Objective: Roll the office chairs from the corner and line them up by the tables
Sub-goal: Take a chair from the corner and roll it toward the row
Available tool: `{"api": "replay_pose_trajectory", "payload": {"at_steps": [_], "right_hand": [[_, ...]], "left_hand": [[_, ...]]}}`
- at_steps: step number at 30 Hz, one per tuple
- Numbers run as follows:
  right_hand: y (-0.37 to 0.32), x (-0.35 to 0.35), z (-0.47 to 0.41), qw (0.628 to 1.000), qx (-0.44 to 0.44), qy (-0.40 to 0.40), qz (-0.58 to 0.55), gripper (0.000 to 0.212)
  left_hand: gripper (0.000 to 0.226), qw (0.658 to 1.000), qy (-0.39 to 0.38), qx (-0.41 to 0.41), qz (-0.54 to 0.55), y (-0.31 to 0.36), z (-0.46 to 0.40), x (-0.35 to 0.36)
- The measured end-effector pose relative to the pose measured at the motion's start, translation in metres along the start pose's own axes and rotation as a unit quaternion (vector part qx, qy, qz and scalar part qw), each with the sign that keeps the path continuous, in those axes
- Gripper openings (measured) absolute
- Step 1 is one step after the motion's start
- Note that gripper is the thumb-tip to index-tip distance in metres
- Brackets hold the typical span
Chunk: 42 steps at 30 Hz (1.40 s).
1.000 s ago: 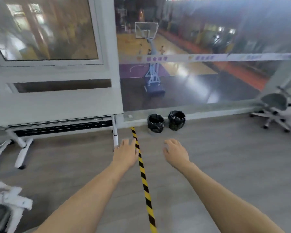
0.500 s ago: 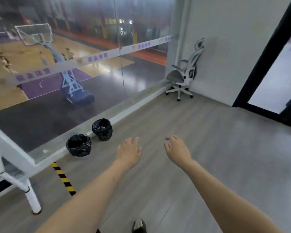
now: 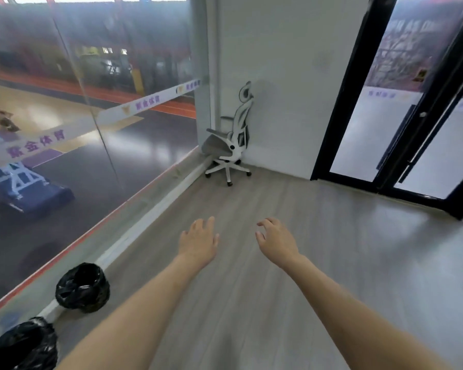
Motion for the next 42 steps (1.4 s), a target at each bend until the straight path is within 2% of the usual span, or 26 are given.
{"api": "replay_pose_trajectory", "payload": {"at_steps": [11,20,27,35,39,42], "right_hand": [[0.089,-0.057,-0.254,0.999,0.036,0.032,-0.004,0.038],[0.148,-0.123,-0.505,0.999,0.027,0.025,-0.004,0.037],[0.181,-0.153,-0.663,0.999,0.035,0.007,-0.002,0.036],[0.242,-0.214,-0.846,0.998,0.050,0.019,0.035,0.039],[0.272,-0.260,-0.910,0.995,0.076,0.053,0.039,0.039],[0.297,-0.287,-0.952,0.993,0.090,0.071,0.029,0.038]], "left_hand": [[0.057,0.998,-0.005,0.053,-0.035,0.045,-0.276,-0.057],[0.057,0.999,0.007,0.005,-0.051,0.047,-0.513,-0.142],[0.057,1.000,0.001,-0.007,-0.029,0.044,-0.657,-0.172],[0.056,0.997,0.018,0.050,-0.047,0.069,-0.870,-0.240],[0.049,0.993,0.031,0.102,-0.047,0.104,-0.969,-0.281],[0.052,0.990,0.031,0.122,-0.060,0.137,-1.038,-0.299]]}}
Point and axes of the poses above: each hand's wrist, its own z-axis away from the middle knuckle, its own x-axis out of the palm, y = z × x, the point moved 7 cm from there along -z, towards the middle knuckle, and after that the axes turned 12 degrees about -y, right-handed, at the moved point
